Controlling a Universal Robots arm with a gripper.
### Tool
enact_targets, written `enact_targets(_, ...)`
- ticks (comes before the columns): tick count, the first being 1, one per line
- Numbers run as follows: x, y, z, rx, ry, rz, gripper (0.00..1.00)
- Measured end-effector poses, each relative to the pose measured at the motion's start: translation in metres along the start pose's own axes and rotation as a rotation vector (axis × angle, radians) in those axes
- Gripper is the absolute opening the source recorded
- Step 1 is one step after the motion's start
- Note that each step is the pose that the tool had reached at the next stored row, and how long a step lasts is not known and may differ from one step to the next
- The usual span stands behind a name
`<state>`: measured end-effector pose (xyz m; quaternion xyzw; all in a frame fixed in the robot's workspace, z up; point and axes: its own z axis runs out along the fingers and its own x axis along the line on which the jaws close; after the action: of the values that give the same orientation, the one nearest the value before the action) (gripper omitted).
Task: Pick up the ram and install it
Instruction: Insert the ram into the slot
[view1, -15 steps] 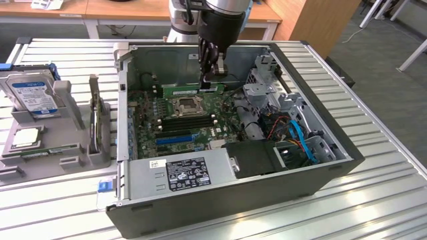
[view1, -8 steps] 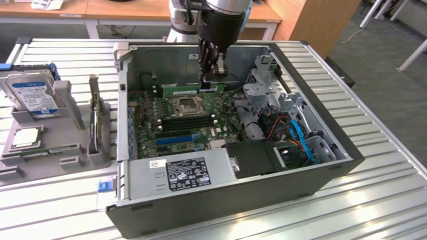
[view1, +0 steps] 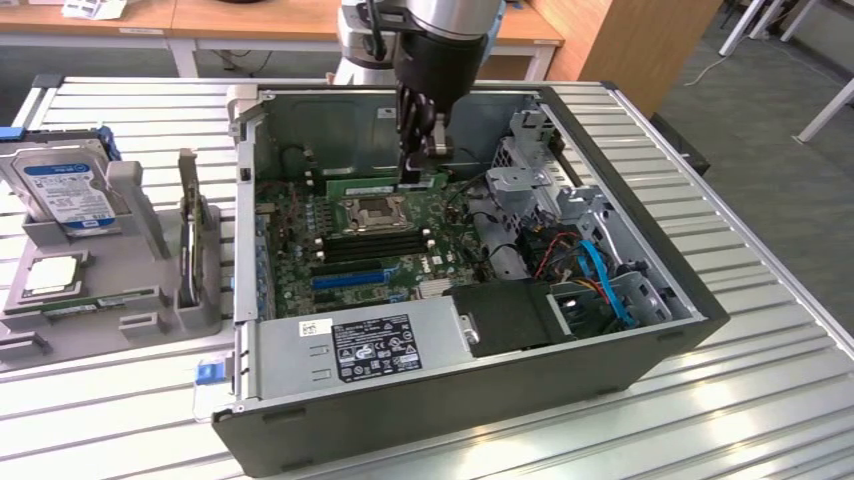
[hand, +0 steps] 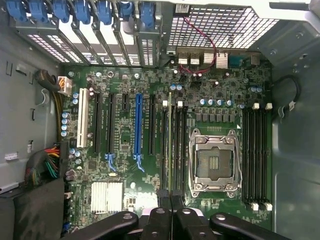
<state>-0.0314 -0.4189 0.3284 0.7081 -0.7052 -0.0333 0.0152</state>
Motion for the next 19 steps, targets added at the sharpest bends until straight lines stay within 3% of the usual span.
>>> enact_targets(19,0.001,-0.0018,0.0267,0.0,0.0002,0.0,0.12)
